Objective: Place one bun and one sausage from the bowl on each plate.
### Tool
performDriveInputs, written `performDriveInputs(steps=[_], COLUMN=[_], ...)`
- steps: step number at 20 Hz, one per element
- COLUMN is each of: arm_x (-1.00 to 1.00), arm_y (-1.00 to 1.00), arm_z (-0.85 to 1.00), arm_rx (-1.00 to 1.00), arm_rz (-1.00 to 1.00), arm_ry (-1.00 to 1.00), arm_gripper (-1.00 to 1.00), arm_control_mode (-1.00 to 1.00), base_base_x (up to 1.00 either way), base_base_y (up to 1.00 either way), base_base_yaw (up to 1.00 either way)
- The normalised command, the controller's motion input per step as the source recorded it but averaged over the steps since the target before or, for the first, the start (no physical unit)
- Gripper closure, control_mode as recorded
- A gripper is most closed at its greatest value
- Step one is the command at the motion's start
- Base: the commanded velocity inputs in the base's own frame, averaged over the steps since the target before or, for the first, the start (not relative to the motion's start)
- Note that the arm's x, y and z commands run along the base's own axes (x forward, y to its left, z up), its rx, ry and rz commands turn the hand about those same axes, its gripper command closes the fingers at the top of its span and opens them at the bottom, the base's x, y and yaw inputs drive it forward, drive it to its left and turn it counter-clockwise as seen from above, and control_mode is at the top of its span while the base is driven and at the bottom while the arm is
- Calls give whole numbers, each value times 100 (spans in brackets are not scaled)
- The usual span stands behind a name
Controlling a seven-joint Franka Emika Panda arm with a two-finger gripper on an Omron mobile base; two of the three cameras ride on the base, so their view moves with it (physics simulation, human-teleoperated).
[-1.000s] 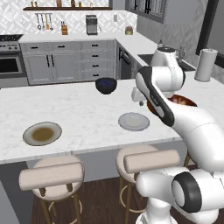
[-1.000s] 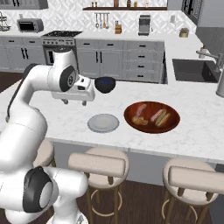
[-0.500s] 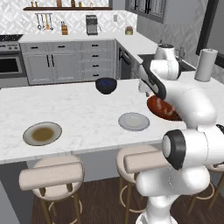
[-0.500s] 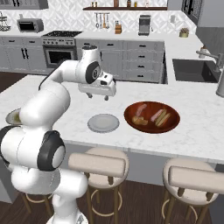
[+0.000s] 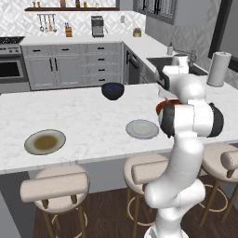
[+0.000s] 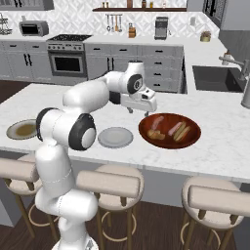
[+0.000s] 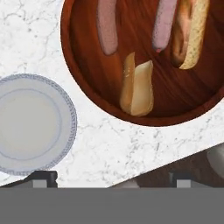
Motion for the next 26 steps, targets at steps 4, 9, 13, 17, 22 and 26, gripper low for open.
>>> performDriveInputs(steps=[4,9,13,17,22,26], arm_x=[47,31,10,-13,-21,0], arm_y=[-91,-63,-10,6,19,10], arm_z=[-59,-23,-30,-31,-43,-40], arm_rx=[7,9,4,0,0,0], arm_rz=[-12,-4,0,0,0,0], arm_ry=[2,0,6,8,2,0], arm_gripper=[-100,-100,-100,-100,-100,-100], arm_control_mode=[-100,-100,-100,-100,-100,-100], base_base_x=[0,0,0,0,0,0], base_base_y=[0,0,0,0,0,0], base_base_yaw=[0,0,0,0,0,0])
